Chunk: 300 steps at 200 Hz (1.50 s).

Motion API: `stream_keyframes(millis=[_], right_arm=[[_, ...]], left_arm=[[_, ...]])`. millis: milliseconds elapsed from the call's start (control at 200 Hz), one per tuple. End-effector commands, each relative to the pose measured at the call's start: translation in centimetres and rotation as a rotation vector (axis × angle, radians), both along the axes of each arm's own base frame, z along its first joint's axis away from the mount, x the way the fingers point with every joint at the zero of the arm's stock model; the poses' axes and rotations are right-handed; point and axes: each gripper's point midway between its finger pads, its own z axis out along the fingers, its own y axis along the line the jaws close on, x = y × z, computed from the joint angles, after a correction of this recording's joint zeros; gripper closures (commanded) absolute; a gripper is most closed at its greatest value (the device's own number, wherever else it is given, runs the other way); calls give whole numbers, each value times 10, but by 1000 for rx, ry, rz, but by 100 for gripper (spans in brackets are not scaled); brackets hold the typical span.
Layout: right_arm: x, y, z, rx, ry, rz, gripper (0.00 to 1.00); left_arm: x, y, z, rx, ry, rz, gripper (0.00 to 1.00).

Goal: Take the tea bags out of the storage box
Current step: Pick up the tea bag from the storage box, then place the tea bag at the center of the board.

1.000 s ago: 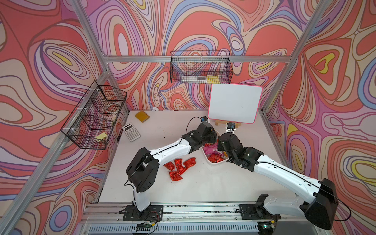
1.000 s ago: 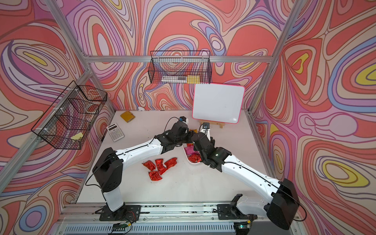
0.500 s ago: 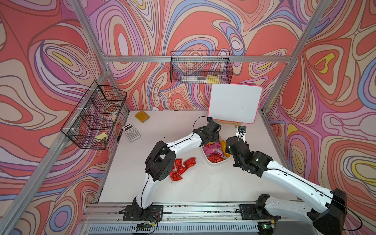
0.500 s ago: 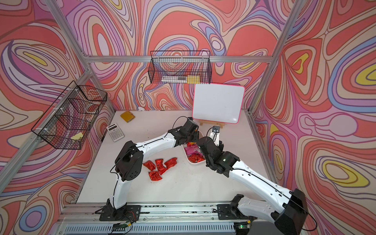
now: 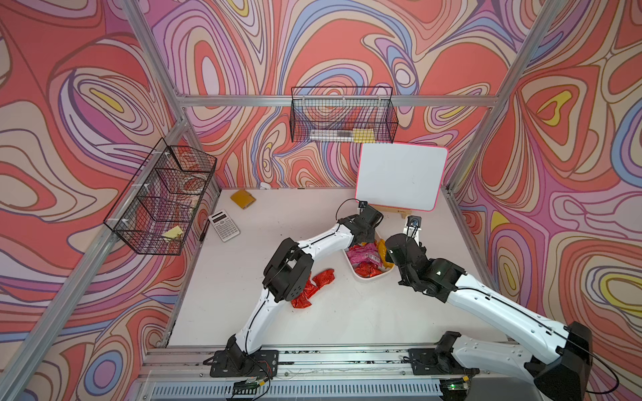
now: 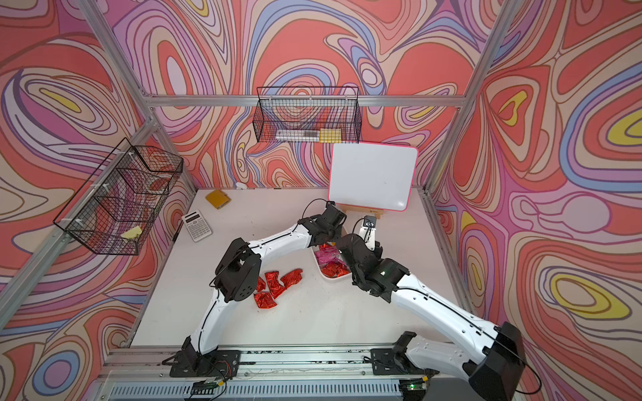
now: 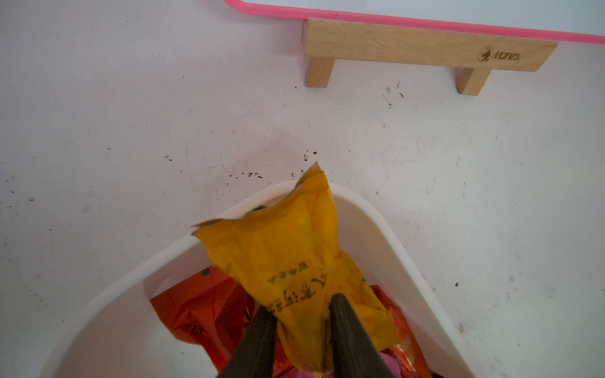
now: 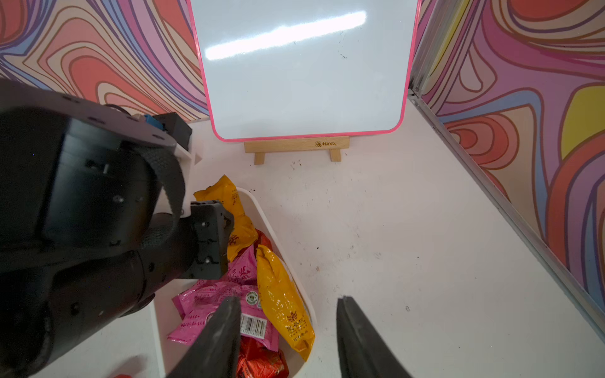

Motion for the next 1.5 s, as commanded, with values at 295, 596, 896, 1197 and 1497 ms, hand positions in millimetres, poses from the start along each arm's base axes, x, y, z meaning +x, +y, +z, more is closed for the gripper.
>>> stream_keyframes(millis=[295, 596, 896, 1197, 1497], right_arm=[[-3, -5, 5, 10, -14, -18, 51], [3, 10, -1, 38, -1, 27, 51], [21, 56, -14, 63, 68, 168, 50], [27, 76, -28, 85, 119, 223, 49], [29, 72, -50, 189, 223, 219, 47]], left_arm=[[0, 7, 54, -39, -99, -11, 98], [-27, 40, 130, -110, -226, -14, 98], [-76, 108, 94, -45, -122, 43, 99], [-100, 147, 30, 42, 28, 99, 99], [-95, 153, 0, 80, 84, 129, 81]])
